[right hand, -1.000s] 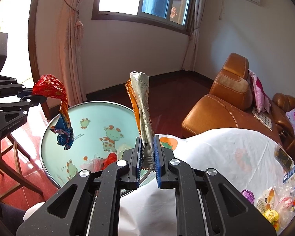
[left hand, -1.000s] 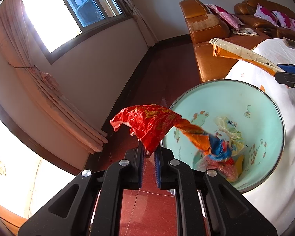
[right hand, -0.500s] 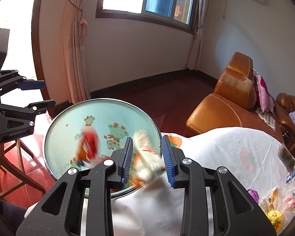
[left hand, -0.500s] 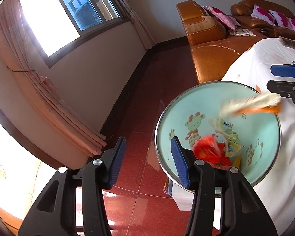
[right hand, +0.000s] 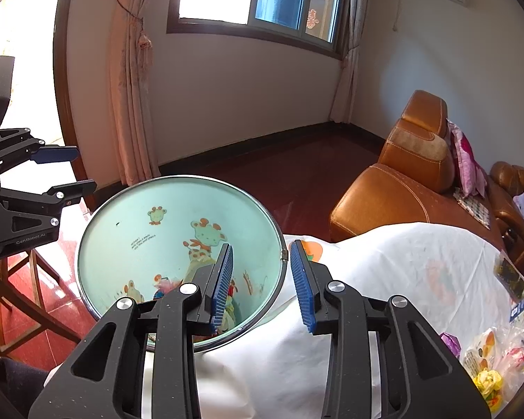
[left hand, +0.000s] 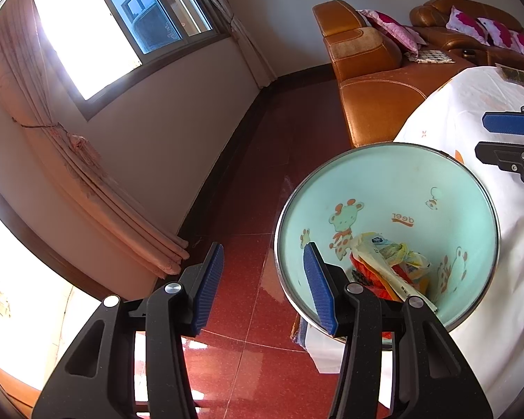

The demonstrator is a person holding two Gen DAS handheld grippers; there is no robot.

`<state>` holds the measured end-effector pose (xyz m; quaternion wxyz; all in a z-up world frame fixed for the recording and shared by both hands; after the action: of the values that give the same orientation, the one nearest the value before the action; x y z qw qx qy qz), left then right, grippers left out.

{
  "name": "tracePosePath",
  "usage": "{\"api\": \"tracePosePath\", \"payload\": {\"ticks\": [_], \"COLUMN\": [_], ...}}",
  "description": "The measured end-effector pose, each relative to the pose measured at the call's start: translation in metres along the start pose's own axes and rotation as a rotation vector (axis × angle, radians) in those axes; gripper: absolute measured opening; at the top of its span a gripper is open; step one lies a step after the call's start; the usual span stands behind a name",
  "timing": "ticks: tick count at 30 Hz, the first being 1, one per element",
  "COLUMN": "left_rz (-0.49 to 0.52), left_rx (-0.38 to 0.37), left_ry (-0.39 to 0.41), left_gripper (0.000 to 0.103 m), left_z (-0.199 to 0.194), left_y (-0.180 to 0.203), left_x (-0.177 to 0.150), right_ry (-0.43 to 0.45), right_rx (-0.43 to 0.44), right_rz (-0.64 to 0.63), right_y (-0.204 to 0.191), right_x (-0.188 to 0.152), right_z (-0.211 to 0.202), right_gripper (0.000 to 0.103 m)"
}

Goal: Collect trash
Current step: 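Move the left gripper away from the bin back toward the table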

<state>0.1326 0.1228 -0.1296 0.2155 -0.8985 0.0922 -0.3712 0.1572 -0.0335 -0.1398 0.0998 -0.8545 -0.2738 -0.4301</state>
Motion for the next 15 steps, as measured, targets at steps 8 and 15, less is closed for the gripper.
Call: {"api": "tracePosePath", "payload": {"ticks": [8,15], "left_rz": [0.004,0.006], "left_rx": [0.001,-0.002], "left_ry": [-0.002,-0.005], "left_gripper": [0.048,0.049], "left_z": [0.0008,0.0015], "left_y": [0.0007,0.0015], "left_x": [0.0,-0.0001], "right_ry": [0.001,0.004], "right_rx": [-0.002,-0.007], "right_rz": [0.001,0.005], "right_y": [0.0006,0.0014], "right_x": [-0.0005,-0.0012], "right_z": [0.0004,-0.0003], "right_gripper": [0.035,0.035]}}
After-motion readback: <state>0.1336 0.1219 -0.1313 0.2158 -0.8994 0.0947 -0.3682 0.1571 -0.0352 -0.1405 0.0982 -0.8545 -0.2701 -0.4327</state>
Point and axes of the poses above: each gripper's, at about its wrist camera, not at the fingertips, and z roughly the way its jaws point, y to its right, x to its top, the point moved 2 cm from there along z, roughly the way its jaws point, and after that the axes turned 4 degrees about z, right-handed, at the moved point
